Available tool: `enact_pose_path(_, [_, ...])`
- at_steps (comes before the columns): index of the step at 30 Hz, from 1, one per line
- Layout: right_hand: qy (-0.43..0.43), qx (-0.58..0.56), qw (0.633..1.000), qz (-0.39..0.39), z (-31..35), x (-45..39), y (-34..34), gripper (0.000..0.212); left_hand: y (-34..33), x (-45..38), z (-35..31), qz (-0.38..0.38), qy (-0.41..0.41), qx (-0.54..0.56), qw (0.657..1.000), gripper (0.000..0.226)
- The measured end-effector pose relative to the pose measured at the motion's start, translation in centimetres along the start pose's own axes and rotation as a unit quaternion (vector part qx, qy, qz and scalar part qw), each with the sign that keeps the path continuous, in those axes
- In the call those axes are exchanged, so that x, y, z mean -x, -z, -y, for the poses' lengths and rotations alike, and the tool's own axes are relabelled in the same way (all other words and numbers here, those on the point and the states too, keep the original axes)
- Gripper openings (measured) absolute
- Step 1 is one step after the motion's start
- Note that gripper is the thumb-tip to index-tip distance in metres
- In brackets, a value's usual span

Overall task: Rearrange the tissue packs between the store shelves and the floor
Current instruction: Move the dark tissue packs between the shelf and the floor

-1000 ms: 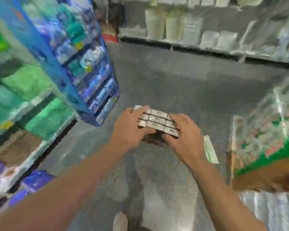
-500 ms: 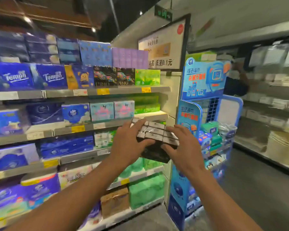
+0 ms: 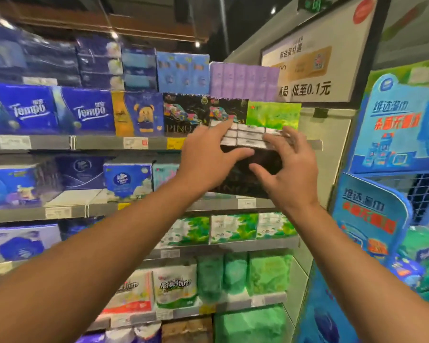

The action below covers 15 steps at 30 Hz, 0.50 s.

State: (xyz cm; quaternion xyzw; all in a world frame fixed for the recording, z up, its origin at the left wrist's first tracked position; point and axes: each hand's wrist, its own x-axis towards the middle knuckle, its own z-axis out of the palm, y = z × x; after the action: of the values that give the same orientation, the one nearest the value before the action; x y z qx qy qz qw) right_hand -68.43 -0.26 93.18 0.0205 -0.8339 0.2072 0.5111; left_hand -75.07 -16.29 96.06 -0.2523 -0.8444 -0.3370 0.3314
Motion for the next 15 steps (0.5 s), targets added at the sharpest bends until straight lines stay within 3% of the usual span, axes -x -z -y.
enact_pose_path(7, [0.05,-0.048,0.995,-0.067,-7.4,-11.2,-6.6,0.051,-5.1,-11.4,0.8,-0.007,-0.026,-0.074,0.997,0.087])
enact_pose_path(15, [0.067,-0.042,0.993,-0.089,-12.3,-20.5,-13.4,0.051,-9.0,-23.0,4.5,-0.029,-0.082,-0.171,0.981,0.07])
